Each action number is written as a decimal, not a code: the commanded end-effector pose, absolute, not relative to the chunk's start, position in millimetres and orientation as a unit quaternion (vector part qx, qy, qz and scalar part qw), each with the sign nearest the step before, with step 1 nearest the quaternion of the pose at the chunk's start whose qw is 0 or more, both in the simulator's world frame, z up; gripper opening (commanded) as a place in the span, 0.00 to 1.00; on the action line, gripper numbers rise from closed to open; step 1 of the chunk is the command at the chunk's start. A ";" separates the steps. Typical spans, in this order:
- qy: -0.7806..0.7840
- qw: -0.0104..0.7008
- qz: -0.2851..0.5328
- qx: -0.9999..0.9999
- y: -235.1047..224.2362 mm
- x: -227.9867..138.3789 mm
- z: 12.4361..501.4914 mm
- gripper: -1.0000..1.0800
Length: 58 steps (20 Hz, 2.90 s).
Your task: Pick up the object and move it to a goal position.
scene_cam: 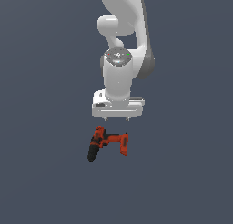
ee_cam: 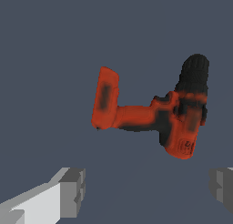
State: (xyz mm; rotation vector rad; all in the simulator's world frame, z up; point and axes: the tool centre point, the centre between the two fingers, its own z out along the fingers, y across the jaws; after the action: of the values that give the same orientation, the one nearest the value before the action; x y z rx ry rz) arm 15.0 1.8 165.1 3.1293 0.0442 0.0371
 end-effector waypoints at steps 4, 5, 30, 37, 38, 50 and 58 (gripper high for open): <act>0.018 0.006 0.015 1.000 5.4 16.6 167.7 0.81; 0.020 0.006 0.017 1.000 8.0 17.8 169.8 0.81; 0.023 -0.040 0.078 0.996 30.1 67.8 90.6 0.81; 0.018 -0.052 0.095 0.994 32.9 78.2 65.2 0.81; 0.017 -0.053 0.096 0.994 33.0 78.8 63.6 0.81; 0.017 -0.054 0.097 0.994 35.2 82.5 43.0 0.81; 0.017 -0.054 0.098 0.994 36.5 84.3 31.6 0.00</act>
State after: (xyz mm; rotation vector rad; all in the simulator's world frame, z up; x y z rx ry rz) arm 83.7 37.0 32.2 3.2344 0.0555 0.3157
